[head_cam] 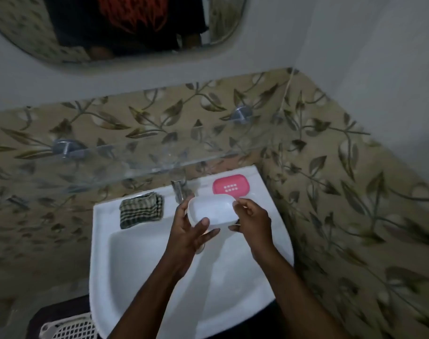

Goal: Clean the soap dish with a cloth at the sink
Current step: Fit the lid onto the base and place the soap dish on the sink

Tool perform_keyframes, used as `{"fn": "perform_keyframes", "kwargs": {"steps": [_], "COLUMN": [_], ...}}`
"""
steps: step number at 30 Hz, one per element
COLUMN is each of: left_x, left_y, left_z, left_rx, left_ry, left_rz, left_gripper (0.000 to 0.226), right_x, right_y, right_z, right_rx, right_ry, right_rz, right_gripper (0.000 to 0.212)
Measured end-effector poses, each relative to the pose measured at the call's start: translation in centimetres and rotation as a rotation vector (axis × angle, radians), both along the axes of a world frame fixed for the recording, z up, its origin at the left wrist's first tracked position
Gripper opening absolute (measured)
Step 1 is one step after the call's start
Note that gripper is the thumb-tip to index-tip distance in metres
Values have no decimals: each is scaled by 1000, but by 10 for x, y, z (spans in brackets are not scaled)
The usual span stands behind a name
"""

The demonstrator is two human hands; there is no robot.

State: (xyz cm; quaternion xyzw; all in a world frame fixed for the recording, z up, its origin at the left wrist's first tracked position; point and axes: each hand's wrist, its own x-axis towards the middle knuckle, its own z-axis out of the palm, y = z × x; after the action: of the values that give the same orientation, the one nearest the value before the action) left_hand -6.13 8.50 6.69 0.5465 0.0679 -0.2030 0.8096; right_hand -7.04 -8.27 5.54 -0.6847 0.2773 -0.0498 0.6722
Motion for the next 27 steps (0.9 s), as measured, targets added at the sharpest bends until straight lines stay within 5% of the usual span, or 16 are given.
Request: {"fn": "perform_keyframes", "kwargs": {"steps": [4, 9, 12, 14, 17, 23, 27], "left_x": [18, 33, 38, 38, 34, 29, 29], "left_y": [-22, -35, -34, -32, -30, -26, -20], "left_z": [-21, -38, -47, -49, -49, -48, -46], "left_rx": [253, 312, 364, 384, 406, 410, 382], "left_ry": [-132, -116, -94, -85, -99, -123, -144], "left_rz": [-71, -30, 8, 7, 3, 5, -4], "left_gripper": [86, 78, 78, 78, 77, 74, 77], "right_x": [12, 37, 59, 73, 90, 104, 100], "right_y": [-27, -49, -64, -73, -80, -83, -79], "right_z": [-13, -37, -69, -86, -95, -103, -86], "right_rx": [35, 78, -423, -889, -1285, -1560, -1562], "right_ry": [67, 171, 74, -19, -109, -192, -249], "right_rz": [-25, 36, 153, 304, 555, 635, 578], "right_gripper": [9, 18, 14, 30, 47, 20, 10]}}
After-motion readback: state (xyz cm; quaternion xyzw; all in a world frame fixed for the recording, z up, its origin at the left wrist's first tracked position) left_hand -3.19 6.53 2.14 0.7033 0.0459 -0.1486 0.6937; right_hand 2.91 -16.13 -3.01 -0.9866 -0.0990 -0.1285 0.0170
